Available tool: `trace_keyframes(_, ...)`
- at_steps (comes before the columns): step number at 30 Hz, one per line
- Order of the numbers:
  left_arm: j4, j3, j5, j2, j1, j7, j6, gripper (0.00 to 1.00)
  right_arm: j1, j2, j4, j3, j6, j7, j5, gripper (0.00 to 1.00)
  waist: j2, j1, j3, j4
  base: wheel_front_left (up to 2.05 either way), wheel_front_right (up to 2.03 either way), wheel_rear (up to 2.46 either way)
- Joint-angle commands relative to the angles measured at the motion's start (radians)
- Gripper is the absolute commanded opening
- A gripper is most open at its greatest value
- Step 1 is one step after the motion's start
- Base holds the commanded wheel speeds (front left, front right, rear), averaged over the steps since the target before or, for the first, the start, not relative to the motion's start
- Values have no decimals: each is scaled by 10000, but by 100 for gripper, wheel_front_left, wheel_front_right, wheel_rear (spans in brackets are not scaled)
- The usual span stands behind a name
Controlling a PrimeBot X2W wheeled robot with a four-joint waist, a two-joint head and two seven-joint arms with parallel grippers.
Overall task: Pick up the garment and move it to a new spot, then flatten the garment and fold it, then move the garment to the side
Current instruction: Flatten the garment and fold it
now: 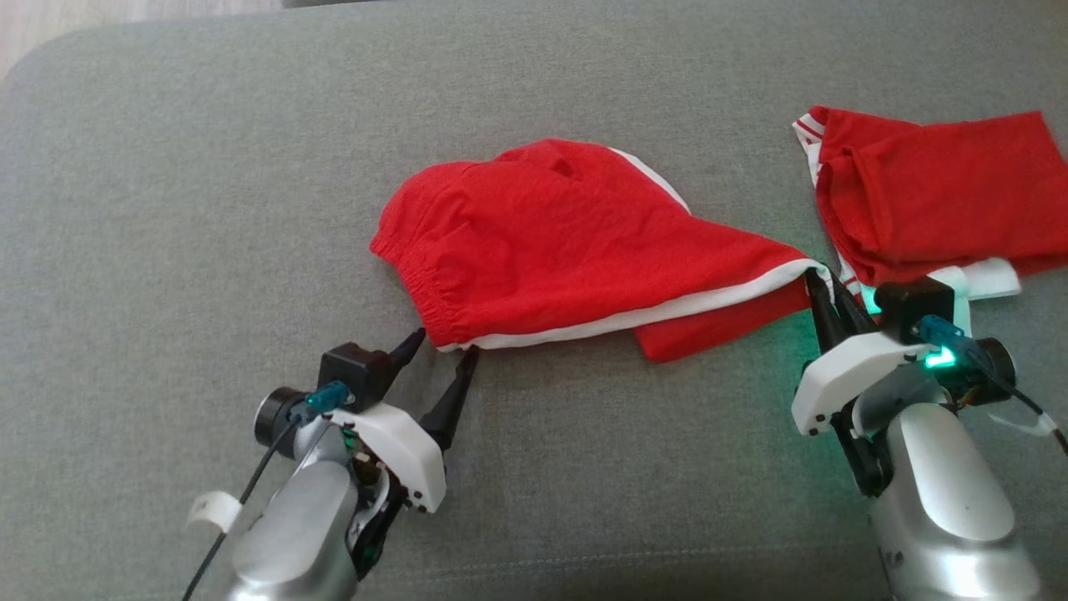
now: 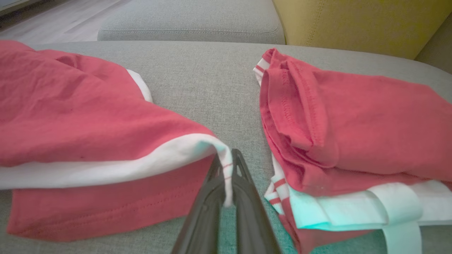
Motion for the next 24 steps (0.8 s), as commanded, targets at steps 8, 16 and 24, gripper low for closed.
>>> trace_keyframes(8,-845,448,-226,379,-464,-145,5,0,-202,121,-562,187,-9,-43,-47,0,0,0,-26,-24,0,0,0)
trace_keyframes(16,-2446,1063,142,718,-205,-147,46,0,-218,-67,-1370,172,-9,-507,-45,0,0,0,-363,11,0,0,0)
trace_keyframes(24,-3962,1388,261,1377,-902,-55,30,0,-828,-905,-2904,1055,-9,-439,181,0,0,0,-1087,-22,0,0,0)
